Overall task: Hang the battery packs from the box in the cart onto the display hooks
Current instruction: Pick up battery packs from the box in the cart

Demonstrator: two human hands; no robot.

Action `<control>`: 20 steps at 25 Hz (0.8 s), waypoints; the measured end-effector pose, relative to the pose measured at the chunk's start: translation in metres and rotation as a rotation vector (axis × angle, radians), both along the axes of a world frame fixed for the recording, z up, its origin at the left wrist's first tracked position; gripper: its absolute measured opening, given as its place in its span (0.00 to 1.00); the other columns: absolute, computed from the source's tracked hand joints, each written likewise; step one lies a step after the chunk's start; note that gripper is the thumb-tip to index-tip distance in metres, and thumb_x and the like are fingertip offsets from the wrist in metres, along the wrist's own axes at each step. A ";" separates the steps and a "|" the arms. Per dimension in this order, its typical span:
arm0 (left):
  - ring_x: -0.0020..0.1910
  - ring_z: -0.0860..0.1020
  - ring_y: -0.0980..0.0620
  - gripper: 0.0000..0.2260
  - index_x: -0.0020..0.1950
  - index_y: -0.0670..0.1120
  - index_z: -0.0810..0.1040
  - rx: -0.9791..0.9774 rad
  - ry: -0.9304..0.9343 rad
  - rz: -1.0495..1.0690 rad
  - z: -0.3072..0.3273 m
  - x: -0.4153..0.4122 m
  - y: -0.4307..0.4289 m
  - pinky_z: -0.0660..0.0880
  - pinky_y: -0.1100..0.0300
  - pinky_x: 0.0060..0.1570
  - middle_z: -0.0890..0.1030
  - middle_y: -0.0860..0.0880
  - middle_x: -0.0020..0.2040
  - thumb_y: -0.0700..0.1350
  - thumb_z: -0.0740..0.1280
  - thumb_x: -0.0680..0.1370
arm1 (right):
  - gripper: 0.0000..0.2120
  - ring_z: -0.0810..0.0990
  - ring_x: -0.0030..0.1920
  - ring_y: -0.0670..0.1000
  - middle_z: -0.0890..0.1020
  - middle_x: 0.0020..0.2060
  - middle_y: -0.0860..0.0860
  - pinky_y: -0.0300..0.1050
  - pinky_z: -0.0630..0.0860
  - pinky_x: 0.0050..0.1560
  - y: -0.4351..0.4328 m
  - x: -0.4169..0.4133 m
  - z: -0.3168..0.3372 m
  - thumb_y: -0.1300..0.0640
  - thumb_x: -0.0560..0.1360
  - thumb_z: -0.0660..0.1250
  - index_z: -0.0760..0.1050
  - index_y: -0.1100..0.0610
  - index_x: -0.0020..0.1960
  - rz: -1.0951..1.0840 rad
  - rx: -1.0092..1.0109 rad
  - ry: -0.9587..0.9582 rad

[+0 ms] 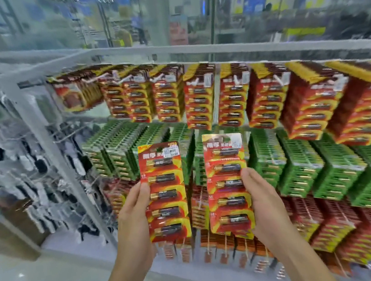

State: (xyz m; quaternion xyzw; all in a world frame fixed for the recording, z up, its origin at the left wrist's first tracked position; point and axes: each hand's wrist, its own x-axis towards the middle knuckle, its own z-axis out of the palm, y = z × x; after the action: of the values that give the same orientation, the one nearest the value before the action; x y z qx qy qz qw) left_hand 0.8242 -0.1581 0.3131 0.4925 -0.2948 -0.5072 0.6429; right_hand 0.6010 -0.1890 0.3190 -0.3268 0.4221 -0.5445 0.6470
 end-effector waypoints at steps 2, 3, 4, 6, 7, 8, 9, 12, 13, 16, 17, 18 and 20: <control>0.50 0.87 0.40 0.11 0.57 0.53 0.85 -0.009 0.003 0.015 0.004 0.015 -0.016 0.81 0.41 0.52 0.87 0.43 0.55 0.53 0.63 0.84 | 0.14 0.87 0.54 0.56 0.87 0.55 0.52 0.61 0.82 0.58 -0.013 0.020 0.009 0.46 0.82 0.64 0.80 0.50 0.63 -0.005 -0.004 0.041; 0.49 0.87 0.41 0.11 0.54 0.55 0.86 -0.014 0.010 0.022 0.005 0.020 -0.023 0.81 0.43 0.50 0.87 0.44 0.54 0.53 0.63 0.84 | 0.12 0.87 0.53 0.53 0.88 0.53 0.49 0.59 0.82 0.57 -0.021 0.028 0.011 0.47 0.82 0.64 0.80 0.49 0.61 -0.010 -0.008 0.056; 0.48 0.87 0.42 0.12 0.52 0.56 0.87 -0.016 0.019 0.029 0.006 0.025 -0.031 0.82 0.46 0.48 0.88 0.44 0.53 0.52 0.63 0.84 | 0.11 0.88 0.52 0.51 0.88 0.52 0.47 0.58 0.82 0.56 -0.030 0.033 0.012 0.46 0.81 0.64 0.80 0.47 0.60 -0.017 -0.014 0.071; 0.47 0.87 0.42 0.12 0.51 0.56 0.87 -0.016 0.032 0.046 0.006 0.032 -0.046 0.84 0.47 0.44 0.88 0.44 0.52 0.51 0.63 0.84 | 0.10 0.87 0.52 0.51 0.88 0.53 0.47 0.58 0.82 0.56 -0.048 0.043 0.014 0.45 0.80 0.66 0.80 0.46 0.58 -0.023 -0.024 0.075; 0.46 0.87 0.43 0.12 0.52 0.55 0.87 -0.017 0.031 0.059 0.008 0.034 -0.053 0.84 0.48 0.42 0.88 0.44 0.51 0.51 0.63 0.84 | 0.09 0.88 0.50 0.52 0.88 0.51 0.47 0.57 0.82 0.53 -0.058 0.046 0.013 0.45 0.80 0.66 0.80 0.45 0.57 -0.027 -0.024 0.065; 0.45 0.88 0.43 0.11 0.52 0.54 0.86 -0.012 0.027 0.074 0.008 0.035 -0.060 0.85 0.49 0.40 0.88 0.45 0.51 0.51 0.64 0.84 | 0.07 0.88 0.47 0.52 0.89 0.49 0.47 0.56 0.82 0.50 -0.067 0.046 0.012 0.46 0.81 0.65 0.80 0.45 0.56 -0.019 -0.026 0.049; 0.44 0.88 0.44 0.10 0.53 0.53 0.85 -0.006 0.024 0.090 0.009 0.036 -0.066 0.85 0.50 0.38 0.88 0.45 0.49 0.51 0.64 0.84 | 0.07 0.89 0.45 0.52 0.89 0.47 0.47 0.56 0.82 0.49 -0.075 0.047 0.012 0.47 0.81 0.64 0.80 0.45 0.54 -0.013 -0.029 0.036; 0.41 0.87 0.44 0.10 0.54 0.51 0.85 -0.017 0.021 0.135 0.010 0.043 -0.084 0.84 0.51 0.35 0.88 0.45 0.47 0.50 0.64 0.84 | 0.07 0.89 0.43 0.53 0.89 0.44 0.48 0.57 0.82 0.51 -0.100 0.055 0.010 0.48 0.81 0.64 0.79 0.46 0.55 0.022 -0.021 0.001; 0.41 0.87 0.43 0.11 0.54 0.50 0.85 -0.024 0.017 0.141 0.010 0.048 -0.090 0.85 0.50 0.36 0.88 0.43 0.48 0.51 0.64 0.84 | 0.07 0.89 0.43 0.53 0.89 0.44 0.48 0.56 0.82 0.50 -0.105 0.060 0.011 0.48 0.81 0.64 0.79 0.47 0.55 0.034 -0.017 -0.001; 0.41 0.87 0.42 0.12 0.53 0.50 0.86 -0.054 -0.016 0.167 0.018 0.066 -0.109 0.85 0.49 0.37 0.87 0.42 0.49 0.51 0.63 0.85 | 0.07 0.89 0.42 0.54 0.89 0.44 0.49 0.57 0.81 0.49 -0.122 0.071 0.011 0.48 0.79 0.66 0.79 0.48 0.55 0.047 0.010 0.006; 0.41 0.87 0.42 0.12 0.53 0.49 0.85 -0.071 -0.018 0.174 0.023 0.074 -0.118 0.85 0.49 0.37 0.87 0.41 0.49 0.50 0.62 0.85 | 0.10 0.89 0.45 0.56 0.89 0.46 0.50 0.59 0.82 0.51 -0.129 0.077 0.013 0.47 0.78 0.67 0.80 0.48 0.57 0.054 0.025 0.014; 0.41 0.87 0.42 0.12 0.54 0.49 0.85 -0.090 -0.020 0.178 0.028 0.081 -0.126 0.84 0.49 0.37 0.87 0.41 0.49 0.50 0.62 0.85 | 0.13 0.88 0.48 0.58 0.88 0.49 0.51 0.61 0.82 0.53 -0.136 0.080 0.016 0.46 0.76 0.68 0.80 0.49 0.58 0.055 0.035 0.019; 0.41 0.87 0.42 0.13 0.54 0.49 0.85 -0.128 -0.044 0.169 0.038 0.095 -0.146 0.84 0.49 0.38 0.87 0.42 0.49 0.50 0.62 0.86 | 0.17 0.87 0.53 0.61 0.88 0.53 0.54 0.65 0.81 0.57 -0.148 0.088 0.018 0.45 0.72 0.69 0.82 0.50 0.58 0.042 0.024 0.026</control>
State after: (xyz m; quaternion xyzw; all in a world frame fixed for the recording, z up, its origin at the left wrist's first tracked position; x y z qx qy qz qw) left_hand 0.9190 -0.3037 0.3514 0.4846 -0.2981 -0.4202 0.7069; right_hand 0.6892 -0.3368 0.3375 -0.3347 0.4299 -0.5216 0.6566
